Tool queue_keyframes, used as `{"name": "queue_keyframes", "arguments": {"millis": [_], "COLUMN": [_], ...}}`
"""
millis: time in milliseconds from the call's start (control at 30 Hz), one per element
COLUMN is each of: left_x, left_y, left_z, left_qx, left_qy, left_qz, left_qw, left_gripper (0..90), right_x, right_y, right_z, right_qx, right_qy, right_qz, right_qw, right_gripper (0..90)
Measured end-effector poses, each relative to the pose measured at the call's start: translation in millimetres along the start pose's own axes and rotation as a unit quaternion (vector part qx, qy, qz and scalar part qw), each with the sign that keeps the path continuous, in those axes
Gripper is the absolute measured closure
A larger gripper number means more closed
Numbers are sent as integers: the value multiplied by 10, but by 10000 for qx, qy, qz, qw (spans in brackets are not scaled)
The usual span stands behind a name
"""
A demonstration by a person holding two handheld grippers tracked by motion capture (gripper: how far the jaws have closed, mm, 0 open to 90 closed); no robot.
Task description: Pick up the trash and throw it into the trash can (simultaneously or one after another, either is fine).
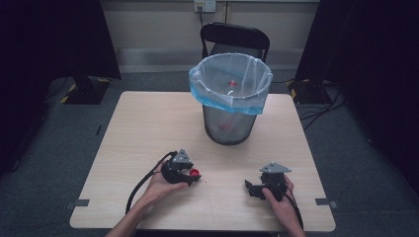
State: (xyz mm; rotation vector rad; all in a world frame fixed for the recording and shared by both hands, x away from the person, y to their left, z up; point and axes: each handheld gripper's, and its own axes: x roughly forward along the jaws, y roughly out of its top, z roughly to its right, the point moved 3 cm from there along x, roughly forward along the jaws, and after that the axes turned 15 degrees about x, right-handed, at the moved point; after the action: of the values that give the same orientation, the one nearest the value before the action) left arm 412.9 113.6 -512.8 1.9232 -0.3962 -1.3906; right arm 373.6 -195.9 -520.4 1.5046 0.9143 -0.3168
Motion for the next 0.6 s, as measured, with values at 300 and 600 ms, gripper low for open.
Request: {"name": "queue_keyframes", "arguments": {"millis": [300, 600], "left_x": [6, 7], "left_y": [3, 1], "left_z": [16, 8], "left_qx": [77, 46], "left_qy": [75, 79], "left_qz": [60, 84], "left_qw": [9999, 9999], "left_gripper": [572, 590], "right_x": [0, 0], "right_y": [0, 0], "right_z": [0, 0], "right_qx": [-1, -2], "right_qy": [-1, 0], "right_qz": [0, 0], "right_qw": [10000, 10000], "right_gripper": [116, 116]}}
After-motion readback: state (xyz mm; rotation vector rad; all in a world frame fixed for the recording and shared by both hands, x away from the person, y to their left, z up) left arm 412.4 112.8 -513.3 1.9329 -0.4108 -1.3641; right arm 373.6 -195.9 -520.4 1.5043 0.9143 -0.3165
